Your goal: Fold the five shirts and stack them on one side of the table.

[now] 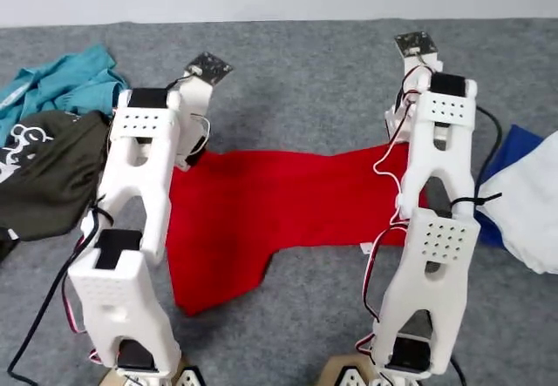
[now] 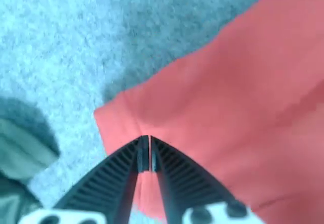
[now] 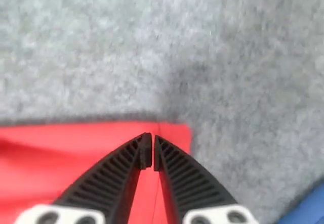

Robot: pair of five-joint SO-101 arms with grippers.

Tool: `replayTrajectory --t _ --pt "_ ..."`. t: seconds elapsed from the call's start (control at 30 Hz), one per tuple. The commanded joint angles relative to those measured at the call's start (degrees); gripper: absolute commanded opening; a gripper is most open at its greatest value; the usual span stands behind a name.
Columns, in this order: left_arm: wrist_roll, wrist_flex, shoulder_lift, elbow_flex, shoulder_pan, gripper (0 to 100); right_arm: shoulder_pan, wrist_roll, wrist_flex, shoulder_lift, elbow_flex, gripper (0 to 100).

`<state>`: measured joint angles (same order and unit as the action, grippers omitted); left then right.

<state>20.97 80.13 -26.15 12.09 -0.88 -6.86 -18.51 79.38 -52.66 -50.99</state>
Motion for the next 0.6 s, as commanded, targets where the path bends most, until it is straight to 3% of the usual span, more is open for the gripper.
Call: replayTrajectory --t 0.0,0.3,0.57 --pt "0.00 -1.76 -3.69 1.80 0.09 2 0.75 -0.62 -3.03 -1.80 -2.73 2.5" --pt "0.09 -0.26 -9.41 1.80 -5.54 2 -0.75 -0.62 -4.09 -5.23 -2.81 2.1" --pt "0.18 6.77 -9.41 6.64 -6.95 2 -2.86 -0.35 -2.59 -5.49 -8.35 2.1"
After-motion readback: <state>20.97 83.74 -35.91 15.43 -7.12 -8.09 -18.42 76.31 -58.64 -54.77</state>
